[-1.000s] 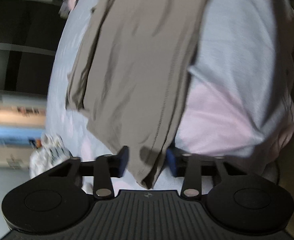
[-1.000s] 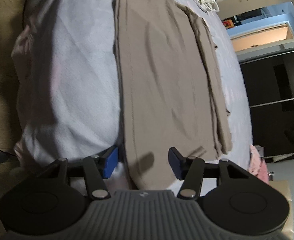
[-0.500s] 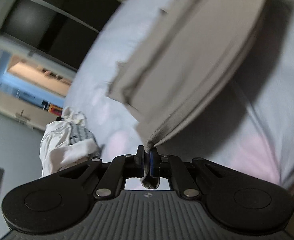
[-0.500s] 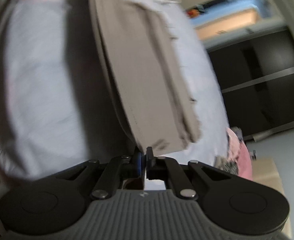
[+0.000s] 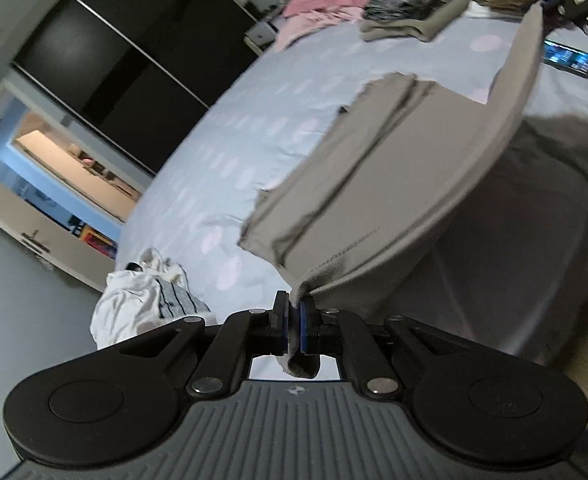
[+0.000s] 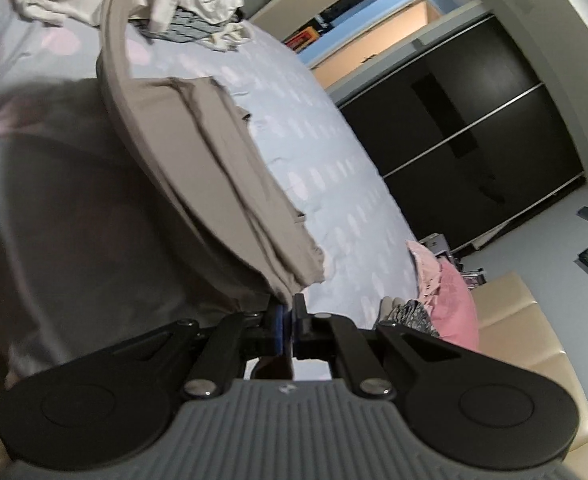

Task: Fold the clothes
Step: 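Grasp the taupe shirt edge with both grippers and lift it over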

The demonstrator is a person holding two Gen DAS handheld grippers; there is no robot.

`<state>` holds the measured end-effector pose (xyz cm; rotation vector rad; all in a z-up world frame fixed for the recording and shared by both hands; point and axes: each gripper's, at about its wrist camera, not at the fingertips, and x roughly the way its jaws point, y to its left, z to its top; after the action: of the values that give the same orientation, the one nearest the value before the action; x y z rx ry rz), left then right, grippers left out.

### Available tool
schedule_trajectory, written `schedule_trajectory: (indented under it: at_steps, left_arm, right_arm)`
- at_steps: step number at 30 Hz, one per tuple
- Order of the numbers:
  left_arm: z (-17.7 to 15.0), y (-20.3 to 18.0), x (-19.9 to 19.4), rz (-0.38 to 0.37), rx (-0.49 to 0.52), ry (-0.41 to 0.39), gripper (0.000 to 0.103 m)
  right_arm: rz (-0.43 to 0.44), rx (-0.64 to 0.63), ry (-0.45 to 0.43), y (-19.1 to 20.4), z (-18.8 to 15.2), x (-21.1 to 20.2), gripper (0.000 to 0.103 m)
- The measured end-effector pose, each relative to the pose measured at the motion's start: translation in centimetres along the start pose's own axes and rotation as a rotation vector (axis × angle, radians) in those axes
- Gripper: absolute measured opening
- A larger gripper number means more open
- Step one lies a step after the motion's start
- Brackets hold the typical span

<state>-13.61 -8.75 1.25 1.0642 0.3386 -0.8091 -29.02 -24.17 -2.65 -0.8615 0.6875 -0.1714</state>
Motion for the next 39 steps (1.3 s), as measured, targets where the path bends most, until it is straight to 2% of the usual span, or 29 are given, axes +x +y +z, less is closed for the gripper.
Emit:
schedule_trajectory:
  at_steps: [4, 10, 14, 19, 25, 29, 39]
  left_arm:
    - [-0.6, -0.1, -1.4, -0.035, 0.020, 0.016, 0.003]
    - [-0.3, 0.7, -1.8, -0.057, 0.019, 0.015, 0.003]
    - [0.8, 2.1, -0.6, -0.060, 0.015, 0.004, 0.003]
    - [3.4, 4.9, 2.7, -0.040, 0.016, -0.002, 0.003]
    - [6.5, 8.0, 9.4, -0.012, 0.084, 0.011, 0.003]
    - [8.1, 9.8, 15.0, -0.008, 0.107, 0.041, 0.003]
    - [10.0, 11.8, 28.9, -0.093, 0.070, 0.181, 0.003]
  right_arm:
    - [0.049, 0.008, 0.010, 0.1, -0.7, -1.7, 0.004]
    - [0.062, 0.031, -0.002, -0.9, -0.5, -2.5, 0.004]
    - [0.073, 0.059, -0.011, -2.4, 0.2, -1.3, 0.004]
    - [0.056, 0.112, -0.022, -5.2, 1.4, 1.9, 0.004]
    - [0.077, 0.162, -0.026, -9.1, 3.5, 8.6, 0.004]
    - [0.123, 0.151, -0.002, -10.7, 4.8, 14.3, 0.004]
    - [0.230, 0.206, 0.101, -12.7, 7.1, 29.2, 0.004]
